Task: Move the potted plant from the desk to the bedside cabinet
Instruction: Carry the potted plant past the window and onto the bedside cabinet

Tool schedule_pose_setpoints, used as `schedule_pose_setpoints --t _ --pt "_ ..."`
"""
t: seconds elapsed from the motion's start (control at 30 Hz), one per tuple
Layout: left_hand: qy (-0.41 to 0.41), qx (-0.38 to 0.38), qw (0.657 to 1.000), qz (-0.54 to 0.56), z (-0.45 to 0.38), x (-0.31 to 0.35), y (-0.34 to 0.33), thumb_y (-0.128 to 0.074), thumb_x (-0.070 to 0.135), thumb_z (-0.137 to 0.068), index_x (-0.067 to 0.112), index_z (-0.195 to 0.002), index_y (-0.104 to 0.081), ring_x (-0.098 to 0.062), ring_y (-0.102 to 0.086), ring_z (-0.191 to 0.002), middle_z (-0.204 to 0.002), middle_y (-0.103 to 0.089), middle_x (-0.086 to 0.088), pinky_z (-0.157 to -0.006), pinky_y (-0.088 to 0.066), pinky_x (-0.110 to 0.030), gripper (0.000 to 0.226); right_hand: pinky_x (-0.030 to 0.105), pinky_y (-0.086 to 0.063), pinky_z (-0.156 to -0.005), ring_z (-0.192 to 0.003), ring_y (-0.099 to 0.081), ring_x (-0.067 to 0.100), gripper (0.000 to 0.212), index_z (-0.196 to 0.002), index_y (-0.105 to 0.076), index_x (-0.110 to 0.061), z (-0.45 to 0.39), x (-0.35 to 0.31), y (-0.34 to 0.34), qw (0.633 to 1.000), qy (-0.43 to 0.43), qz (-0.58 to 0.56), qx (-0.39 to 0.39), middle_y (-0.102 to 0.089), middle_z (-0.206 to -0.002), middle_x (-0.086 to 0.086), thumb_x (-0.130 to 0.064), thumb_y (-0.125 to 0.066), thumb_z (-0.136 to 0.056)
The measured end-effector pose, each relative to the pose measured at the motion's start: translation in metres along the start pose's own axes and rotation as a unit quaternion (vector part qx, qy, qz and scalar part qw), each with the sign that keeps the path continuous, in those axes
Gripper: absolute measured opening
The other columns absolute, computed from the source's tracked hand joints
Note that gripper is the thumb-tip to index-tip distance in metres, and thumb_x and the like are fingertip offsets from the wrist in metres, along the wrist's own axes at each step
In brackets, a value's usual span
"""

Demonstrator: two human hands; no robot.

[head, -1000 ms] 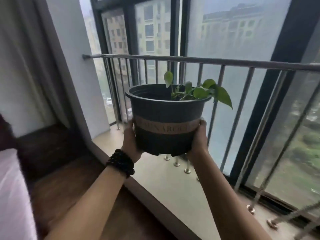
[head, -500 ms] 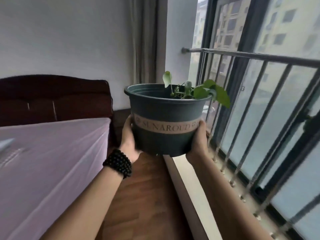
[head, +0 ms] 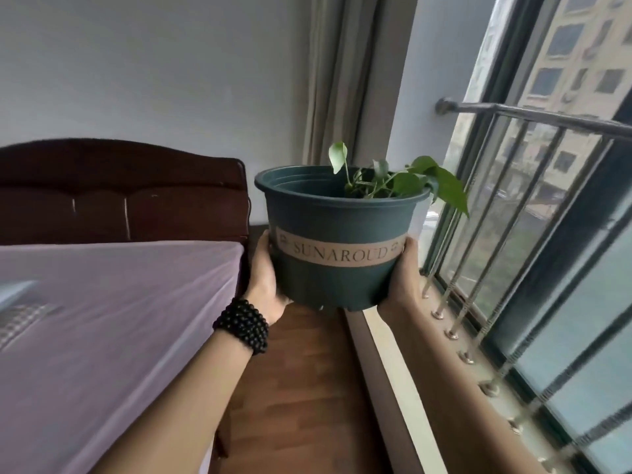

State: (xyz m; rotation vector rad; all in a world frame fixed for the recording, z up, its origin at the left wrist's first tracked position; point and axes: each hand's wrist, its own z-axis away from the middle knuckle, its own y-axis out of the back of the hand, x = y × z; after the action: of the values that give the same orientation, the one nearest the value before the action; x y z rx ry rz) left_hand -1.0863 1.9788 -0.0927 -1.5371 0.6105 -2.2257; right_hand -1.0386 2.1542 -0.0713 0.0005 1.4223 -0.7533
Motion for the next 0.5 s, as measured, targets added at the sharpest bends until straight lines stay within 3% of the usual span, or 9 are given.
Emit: schedule_pose_setpoints --t 0.1,0.27,0.4,0.5 --pt "-0.003 0.009 1.0 0.001 -0.049 0.027 0.016 -0.039 0.074 -0.098 0.029 -0.128 -0.069 -0.037 -0.068 -0.118 -0.127 -0.075 -0.012 -0.093 -0.059 -0.056 0.061 0.035 -0.056 -0.082 -0.099 -0.072 0.022 0.047 -0.087 -0.076 -0.027 -0.05 0.015 -0.038 1.0 -0.014 0.001 -0.006 -0.082 -0.09 0.001 -0.056 -0.04 -0.096" --pt "-0.011 0.028 1.0 0.006 -0.146 0.067 0.031 -0.042 0.074 -0.097 0.03 -0.119 -0.071 -0.038 -0.069 -0.117 -0.124 -0.076 -0.013 -0.09 -0.062 -0.056 0.057 0.051 -0.051 -0.108 -0.119 -0.07 0.028 0.065 -0.124 -0.075 -0.024 -0.14 0.033 -0.097 0.999 -0.032 0.021 -0.002 -0.079 -0.121 0.007 -0.067 -0.049 -0.083" --pt "-0.037 0.05 0.998 0.017 -0.23 0.093 0.031 -0.045 0.073 -0.097 0.028 -0.124 -0.073 -0.038 -0.071 -0.116 -0.121 -0.081 -0.014 -0.083 -0.065 -0.055 0.059 0.048 -0.056 -0.102 -0.115 -0.072 0.027 0.053 -0.109 -0.079 -0.031 -0.237 0.047 -0.141 0.999 -0.03 0.013 -0.023 -0.081 -0.115 0.004 -0.067 -0.052 -0.081" --pt "-0.07 0.071 0.995 0.008 -0.299 0.121 0.035 -0.046 0.071 -0.097 0.028 -0.118 -0.077 -0.036 -0.076 -0.11 -0.111 -0.084 -0.011 -0.074 -0.067 -0.051 0.058 0.049 -0.056 -0.102 -0.113 -0.072 0.024 0.051 -0.113 -0.078 -0.032 -0.309 0.06 -0.179 0.998 -0.046 0.005 -0.041 -0.081 -0.116 0.001 -0.065 -0.052 -0.085"
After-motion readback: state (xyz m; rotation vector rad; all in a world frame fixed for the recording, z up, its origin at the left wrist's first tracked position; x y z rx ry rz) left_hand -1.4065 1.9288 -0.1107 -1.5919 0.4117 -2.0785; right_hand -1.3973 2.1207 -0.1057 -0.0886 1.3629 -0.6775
